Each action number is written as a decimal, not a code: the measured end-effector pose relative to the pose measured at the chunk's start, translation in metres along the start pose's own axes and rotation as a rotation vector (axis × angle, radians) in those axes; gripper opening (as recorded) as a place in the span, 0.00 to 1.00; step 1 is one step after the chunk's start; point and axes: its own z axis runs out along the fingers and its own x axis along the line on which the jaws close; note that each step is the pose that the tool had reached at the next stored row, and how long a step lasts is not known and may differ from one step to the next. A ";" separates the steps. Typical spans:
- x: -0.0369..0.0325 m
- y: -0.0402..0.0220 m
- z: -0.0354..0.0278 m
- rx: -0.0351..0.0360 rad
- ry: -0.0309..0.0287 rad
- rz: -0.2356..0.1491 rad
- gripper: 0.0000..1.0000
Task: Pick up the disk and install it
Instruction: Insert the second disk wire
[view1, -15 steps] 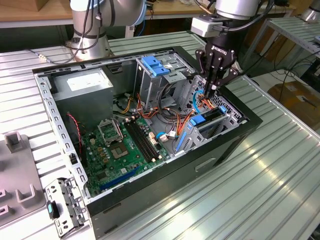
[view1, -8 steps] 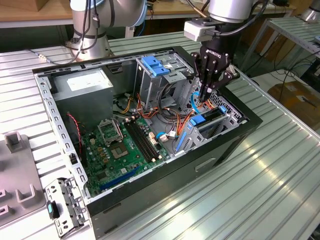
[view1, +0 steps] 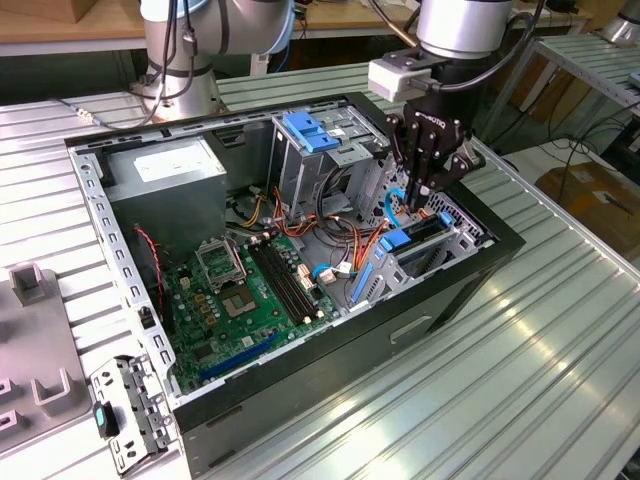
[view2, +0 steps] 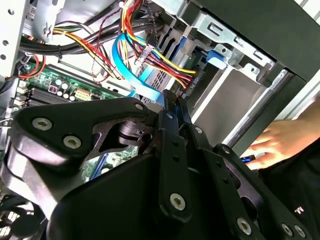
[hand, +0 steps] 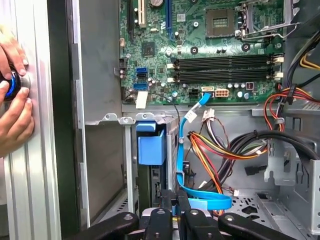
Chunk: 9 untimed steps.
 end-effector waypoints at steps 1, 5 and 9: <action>0.0010 0.0020 0.0008 0.0075 -0.0011 0.001 0.16; 0.0036 0.0069 0.0030 0.0219 -0.0033 0.003 0.16; 0.0086 0.0088 0.0065 0.0411 -0.0114 0.007 0.16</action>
